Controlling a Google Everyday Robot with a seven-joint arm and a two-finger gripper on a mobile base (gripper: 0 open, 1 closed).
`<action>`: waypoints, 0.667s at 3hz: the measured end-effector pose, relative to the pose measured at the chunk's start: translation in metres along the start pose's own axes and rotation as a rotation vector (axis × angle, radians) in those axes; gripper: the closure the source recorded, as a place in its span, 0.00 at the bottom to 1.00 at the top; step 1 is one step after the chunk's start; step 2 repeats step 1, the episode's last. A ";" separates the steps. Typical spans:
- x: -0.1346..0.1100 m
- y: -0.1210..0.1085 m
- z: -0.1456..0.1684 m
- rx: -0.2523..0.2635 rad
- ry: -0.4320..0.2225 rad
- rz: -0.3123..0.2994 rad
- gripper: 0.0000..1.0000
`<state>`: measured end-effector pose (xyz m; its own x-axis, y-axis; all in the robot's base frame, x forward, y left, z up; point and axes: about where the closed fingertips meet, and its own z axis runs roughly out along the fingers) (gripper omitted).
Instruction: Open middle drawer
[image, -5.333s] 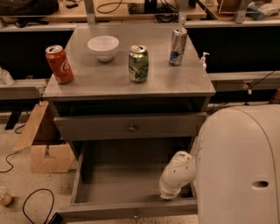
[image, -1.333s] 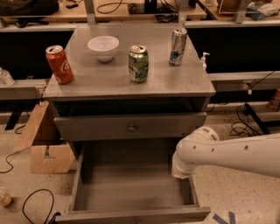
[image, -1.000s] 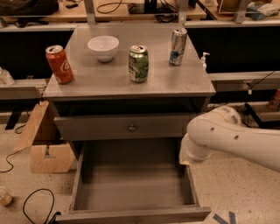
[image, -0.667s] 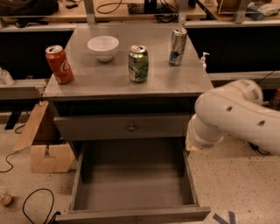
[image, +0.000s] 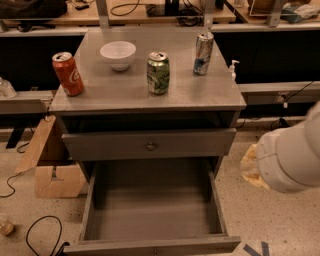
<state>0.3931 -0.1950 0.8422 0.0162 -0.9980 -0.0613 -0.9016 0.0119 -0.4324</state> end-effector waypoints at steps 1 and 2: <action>0.013 0.026 -0.061 0.126 -0.011 -0.012 1.00; 0.013 0.026 -0.061 0.126 -0.011 -0.012 1.00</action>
Offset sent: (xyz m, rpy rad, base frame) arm 0.0000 0.0000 0.0000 0.0000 0.0000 0.0000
